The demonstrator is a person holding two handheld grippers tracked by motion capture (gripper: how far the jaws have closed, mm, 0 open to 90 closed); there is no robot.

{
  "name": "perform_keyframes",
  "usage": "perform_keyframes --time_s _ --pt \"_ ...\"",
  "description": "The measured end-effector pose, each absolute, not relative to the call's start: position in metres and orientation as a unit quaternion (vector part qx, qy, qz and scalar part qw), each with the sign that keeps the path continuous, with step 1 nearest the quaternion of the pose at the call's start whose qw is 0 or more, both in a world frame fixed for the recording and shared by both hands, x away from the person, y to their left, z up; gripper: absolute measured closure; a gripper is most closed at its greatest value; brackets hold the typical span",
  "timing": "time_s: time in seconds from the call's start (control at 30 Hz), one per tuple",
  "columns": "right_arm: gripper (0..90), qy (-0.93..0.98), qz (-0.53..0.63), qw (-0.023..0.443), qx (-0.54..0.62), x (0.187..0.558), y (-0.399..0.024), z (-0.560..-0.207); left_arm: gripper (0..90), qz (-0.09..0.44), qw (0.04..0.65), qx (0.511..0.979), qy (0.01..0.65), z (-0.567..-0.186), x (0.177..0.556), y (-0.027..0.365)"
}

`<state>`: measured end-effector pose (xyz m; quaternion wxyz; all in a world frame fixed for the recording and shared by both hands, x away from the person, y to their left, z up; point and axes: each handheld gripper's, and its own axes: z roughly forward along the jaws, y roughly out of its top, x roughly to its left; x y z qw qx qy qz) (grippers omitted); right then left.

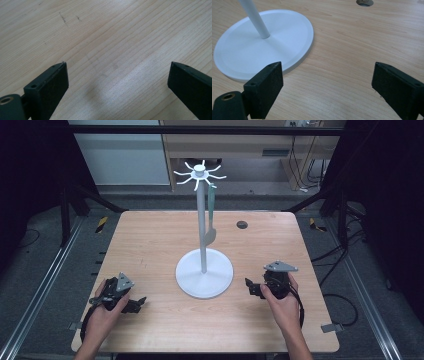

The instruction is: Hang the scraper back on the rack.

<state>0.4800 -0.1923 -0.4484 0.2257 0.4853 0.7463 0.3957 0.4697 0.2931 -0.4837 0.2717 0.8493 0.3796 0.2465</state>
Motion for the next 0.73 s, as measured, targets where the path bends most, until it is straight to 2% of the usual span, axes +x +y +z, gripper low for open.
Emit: perform_keyframes --time_s 0.47,0.73 --pt "11.6 0.747 0.369 0.24 0.498 0.487 -0.194 -0.478 3.0 0.245 0.272 0.851 0.377 -0.484 0.47 0.292" --pt "11.8 0.76 0.357 0.223 0.495 0.486 -0.187 -0.486 3.0 0.247 0.274 0.851 0.374 -0.483 0.47 0.289"
